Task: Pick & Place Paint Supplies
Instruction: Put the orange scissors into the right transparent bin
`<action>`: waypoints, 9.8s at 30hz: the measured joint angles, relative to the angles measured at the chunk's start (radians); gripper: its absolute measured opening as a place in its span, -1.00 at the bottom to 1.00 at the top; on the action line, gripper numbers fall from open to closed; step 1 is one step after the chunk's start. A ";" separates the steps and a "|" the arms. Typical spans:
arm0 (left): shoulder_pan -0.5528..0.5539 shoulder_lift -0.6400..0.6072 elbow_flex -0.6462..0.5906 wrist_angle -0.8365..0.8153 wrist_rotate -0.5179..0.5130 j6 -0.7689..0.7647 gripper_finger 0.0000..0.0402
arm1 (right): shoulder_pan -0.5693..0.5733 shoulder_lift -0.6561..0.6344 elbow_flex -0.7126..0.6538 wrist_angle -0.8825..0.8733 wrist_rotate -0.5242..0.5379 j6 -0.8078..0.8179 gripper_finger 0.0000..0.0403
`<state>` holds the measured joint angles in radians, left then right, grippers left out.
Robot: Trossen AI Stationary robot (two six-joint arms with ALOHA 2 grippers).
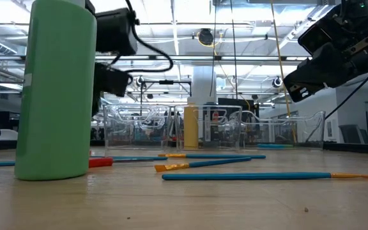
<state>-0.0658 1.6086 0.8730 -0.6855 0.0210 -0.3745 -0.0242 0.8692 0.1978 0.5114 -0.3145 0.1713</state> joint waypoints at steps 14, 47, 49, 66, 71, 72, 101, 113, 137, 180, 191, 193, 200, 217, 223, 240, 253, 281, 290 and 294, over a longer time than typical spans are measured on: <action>0.029 0.030 -0.001 -0.025 -0.021 -0.002 -0.31 | 0.000 0.000 0.000 0.000 -0.001 0.000 -1.00; 0.109 -0.041 0.000 -0.503 -0.159 -0.147 -0.51 | 0.000 0.000 0.000 -0.016 -0.002 0.026 -1.00; 0.109 -0.041 0.000 -0.556 -0.162 -0.160 -0.34 | 0.000 0.000 0.000 -0.016 -0.002 0.026 -1.00; 0.013 -0.284 -0.150 -0.377 -0.033 -0.368 0.01 | 0.000 0.000 0.000 -0.044 -0.004 0.019 -1.00; -0.032 -0.312 -0.229 -0.235 -0.007 -0.443 -0.09 | 0.000 0.001 0.000 -0.036 -0.003 0.018 -1.00; -0.041 -0.306 -0.245 -0.206 0.006 -0.452 -0.11 | 0.000 0.001 0.000 -0.031 -0.003 0.018 -1.00; -0.057 -0.295 -0.376 -0.049 -0.100 -0.555 -0.94 | 0.000 0.001 0.000 -0.018 -0.004 0.025 -1.00; -0.064 -0.357 -0.287 -0.091 -0.165 -0.482 -0.98 | 0.000 0.001 0.000 -0.015 -0.003 0.025 -1.00; -0.244 -0.324 -0.006 0.913 -0.256 0.310 -0.99 | 0.006 0.001 0.000 0.248 0.184 0.025 -0.70; -0.087 -0.041 -0.006 1.284 0.111 0.266 -1.00 | 0.092 0.546 0.435 0.559 0.053 -0.189 0.11; -0.115 -0.041 -0.006 1.287 0.165 0.273 -1.00 | 0.106 0.598 0.463 0.579 0.050 -0.163 0.11; -0.111 -0.041 -0.006 1.287 0.165 0.266 -1.00 | 0.122 0.635 0.496 0.581 0.049 -0.149 0.11; -0.111 -0.041 -0.005 1.280 0.163 0.254 -1.00 | 0.156 0.661 0.527 0.576 0.049 -0.164 0.04; -0.109 -0.044 -0.004 1.294 0.111 0.245 -0.96 | 0.158 0.643 0.525 0.447 -0.090 -0.159 -0.90; -0.111 -0.043 -0.005 1.286 -0.006 0.200 -0.88 | 0.158 0.641 0.525 0.420 -0.083 -0.157 -0.90; -0.113 -0.439 -0.004 0.778 -0.277 0.231 0.05 | 0.100 0.328 0.293 0.295 0.195 -0.148 -0.90; -0.123 -0.513 -0.042 0.661 -0.312 0.355 -0.01 | -0.042 0.045 0.011 0.381 0.314 -0.031 -0.90; 0.000 -1.179 -0.663 0.843 -0.449 0.163 -0.01 | -0.128 -0.038 -0.037 0.352 0.313 0.029 -0.90; 0.000 -1.177 -0.715 0.867 -0.595 0.109 -0.01 | -0.118 -0.038 -0.037 0.354 0.313 0.053 -0.90; 0.000 -1.177 -0.715 0.873 -0.641 0.109 -0.01 | -0.133 -0.038 -0.037 0.396 0.312 0.012 -0.90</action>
<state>-0.0658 0.4316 0.1577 0.1871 -0.6205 -0.2657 -0.1574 0.8310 0.1604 0.9077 -0.0021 0.1829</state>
